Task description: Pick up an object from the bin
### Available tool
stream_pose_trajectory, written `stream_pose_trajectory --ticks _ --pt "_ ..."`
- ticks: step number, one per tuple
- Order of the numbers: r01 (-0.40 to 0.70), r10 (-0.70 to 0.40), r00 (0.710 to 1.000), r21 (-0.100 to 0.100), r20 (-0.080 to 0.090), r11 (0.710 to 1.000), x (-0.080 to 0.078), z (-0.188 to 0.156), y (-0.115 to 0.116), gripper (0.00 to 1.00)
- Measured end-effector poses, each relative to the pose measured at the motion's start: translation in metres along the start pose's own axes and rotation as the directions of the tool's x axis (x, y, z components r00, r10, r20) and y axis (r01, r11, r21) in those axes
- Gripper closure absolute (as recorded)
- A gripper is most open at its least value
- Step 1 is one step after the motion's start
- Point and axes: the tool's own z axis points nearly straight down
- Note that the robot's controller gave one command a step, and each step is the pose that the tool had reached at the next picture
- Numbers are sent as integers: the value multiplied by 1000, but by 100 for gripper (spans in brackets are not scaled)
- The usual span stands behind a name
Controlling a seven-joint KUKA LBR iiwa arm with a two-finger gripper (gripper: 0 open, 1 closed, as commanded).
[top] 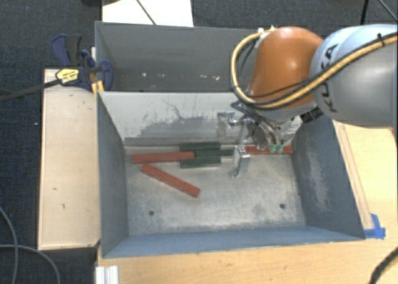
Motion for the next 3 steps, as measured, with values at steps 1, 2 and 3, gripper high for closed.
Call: stream_pose_trajectory --ticks 1,2,3 --pt "1 -1 1000 0 0 1000 0 0 0 0" --pt "61 -61 998 1 7 998 -7 45 31 0" --pt "-15 15 1000 -1 1 1000 -4 95 71 0"
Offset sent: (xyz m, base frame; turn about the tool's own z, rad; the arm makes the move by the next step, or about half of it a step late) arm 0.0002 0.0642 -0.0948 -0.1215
